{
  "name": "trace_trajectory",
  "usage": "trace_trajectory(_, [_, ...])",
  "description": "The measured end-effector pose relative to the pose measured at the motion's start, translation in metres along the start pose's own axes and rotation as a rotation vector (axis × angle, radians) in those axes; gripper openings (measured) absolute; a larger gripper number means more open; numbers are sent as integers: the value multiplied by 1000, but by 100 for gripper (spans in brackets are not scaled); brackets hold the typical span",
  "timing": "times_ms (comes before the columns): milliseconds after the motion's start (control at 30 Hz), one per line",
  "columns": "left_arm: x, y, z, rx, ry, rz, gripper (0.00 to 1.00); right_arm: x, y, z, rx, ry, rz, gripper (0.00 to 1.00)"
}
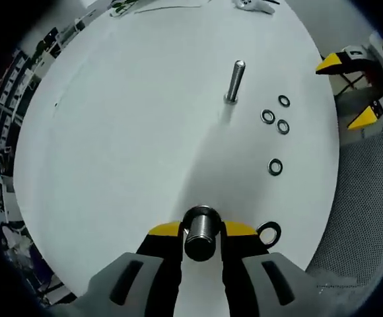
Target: Place the washer onto the threaded stud by aligning its center hole with the stud, sliding it down to the base, and recovering from edge contact or off-axis alignment until the washer reaches the visible bottom stop.
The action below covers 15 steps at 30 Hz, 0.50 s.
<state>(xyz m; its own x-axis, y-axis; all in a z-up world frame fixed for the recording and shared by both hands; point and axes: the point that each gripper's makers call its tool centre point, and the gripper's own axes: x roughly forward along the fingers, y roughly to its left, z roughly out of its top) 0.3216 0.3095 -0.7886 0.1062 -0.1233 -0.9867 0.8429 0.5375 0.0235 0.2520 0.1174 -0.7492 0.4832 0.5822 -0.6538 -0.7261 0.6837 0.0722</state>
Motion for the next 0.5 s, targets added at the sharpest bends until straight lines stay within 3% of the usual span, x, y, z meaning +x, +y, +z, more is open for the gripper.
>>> trace_trajectory(300, [1, -1, 2, -35, -14, -4, 21, 1, -1, 0, 0, -4, -2, 52])
trace_trajectory(500, [-3, 2, 2, -60, -34, 3, 28, 1, 0, 1, -2, -6, -2, 52])
